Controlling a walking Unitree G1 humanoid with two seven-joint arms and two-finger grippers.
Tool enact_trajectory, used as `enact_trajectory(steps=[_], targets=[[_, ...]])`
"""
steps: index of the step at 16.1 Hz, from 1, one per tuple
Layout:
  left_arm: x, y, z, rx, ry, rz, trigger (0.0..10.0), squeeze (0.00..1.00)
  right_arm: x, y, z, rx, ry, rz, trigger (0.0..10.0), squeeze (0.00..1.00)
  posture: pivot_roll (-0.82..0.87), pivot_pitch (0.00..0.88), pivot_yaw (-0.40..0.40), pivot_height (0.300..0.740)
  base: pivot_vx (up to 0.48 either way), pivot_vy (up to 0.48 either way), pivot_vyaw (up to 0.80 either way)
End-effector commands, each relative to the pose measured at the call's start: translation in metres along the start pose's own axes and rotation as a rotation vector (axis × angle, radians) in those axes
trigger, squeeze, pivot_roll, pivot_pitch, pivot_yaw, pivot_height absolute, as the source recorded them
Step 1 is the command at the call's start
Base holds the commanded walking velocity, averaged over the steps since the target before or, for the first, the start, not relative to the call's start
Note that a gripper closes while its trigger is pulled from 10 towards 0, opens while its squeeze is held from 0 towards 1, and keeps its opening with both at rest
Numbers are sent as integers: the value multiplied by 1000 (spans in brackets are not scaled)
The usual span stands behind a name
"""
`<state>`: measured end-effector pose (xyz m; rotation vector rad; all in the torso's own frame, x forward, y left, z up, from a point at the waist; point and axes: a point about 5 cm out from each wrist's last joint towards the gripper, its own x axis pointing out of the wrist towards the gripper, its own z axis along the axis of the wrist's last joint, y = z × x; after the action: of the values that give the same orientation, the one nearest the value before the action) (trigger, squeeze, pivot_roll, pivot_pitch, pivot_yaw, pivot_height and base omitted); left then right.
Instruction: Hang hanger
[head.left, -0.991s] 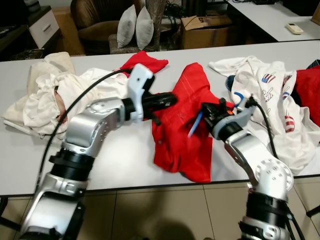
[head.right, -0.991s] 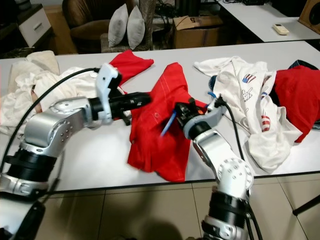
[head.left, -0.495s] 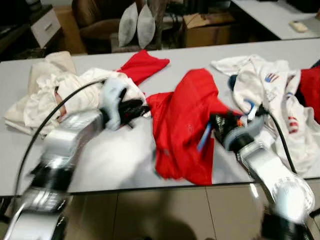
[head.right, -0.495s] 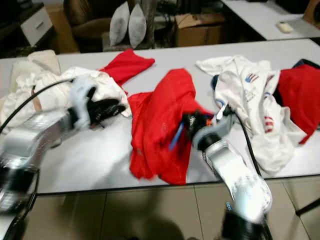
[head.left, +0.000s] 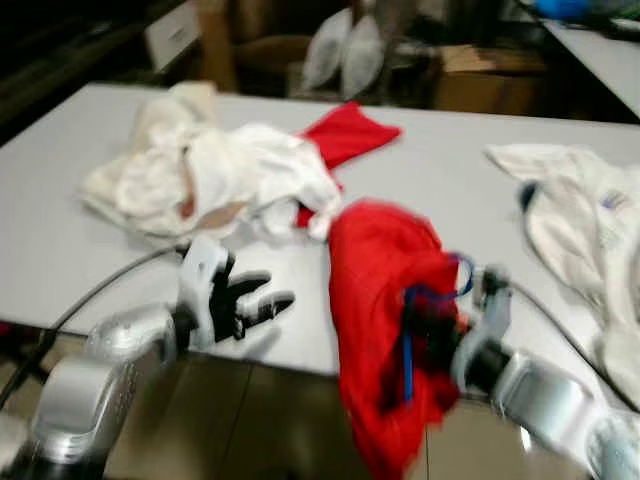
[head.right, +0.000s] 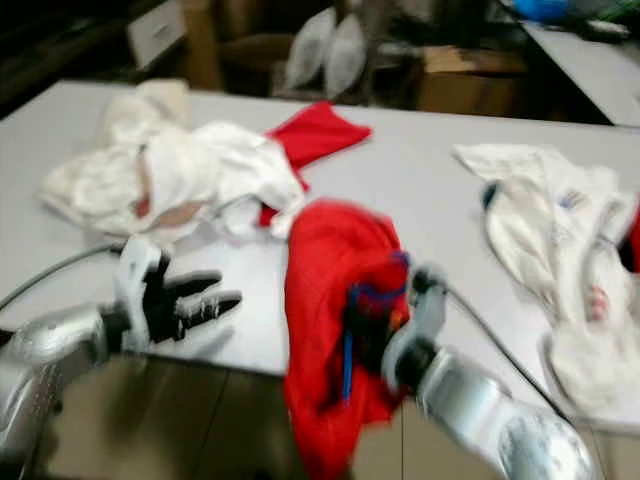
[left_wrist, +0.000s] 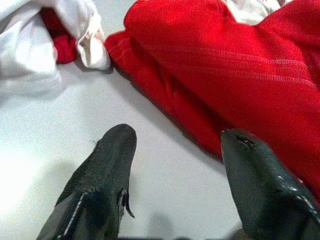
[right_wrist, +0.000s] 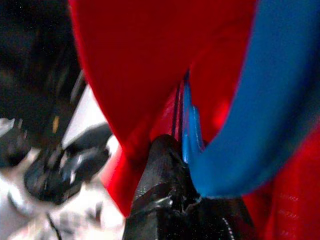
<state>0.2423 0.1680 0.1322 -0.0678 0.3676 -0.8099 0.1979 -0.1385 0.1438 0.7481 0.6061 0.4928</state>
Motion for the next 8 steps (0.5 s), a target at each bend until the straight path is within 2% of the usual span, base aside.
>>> enact_trajectory(steps=[1,3,5,8], targets=[[-1,-8,7,8,-35,-16,10000,1000,-7,5,-1,-35,24,29,10000,0,-176,0,-1,740,0,0,800],[-8,-20,-2,-45,-37,-12,10000,1000,-19,12,-8,-98,99,81,10000,0,-182,0,-18,740,0,0,800],[-8,-33,-12,-32,-12,-19,10000,1000,-20,19,-10,-128,138,134,10000,0,-178,14,-26,740,0,0,800],[-9,-35,-14,-48,-7,6,10000,1000,-16,19,-11,-151,168,142,10000,0,-157,0,-40,740,0,0,800]])
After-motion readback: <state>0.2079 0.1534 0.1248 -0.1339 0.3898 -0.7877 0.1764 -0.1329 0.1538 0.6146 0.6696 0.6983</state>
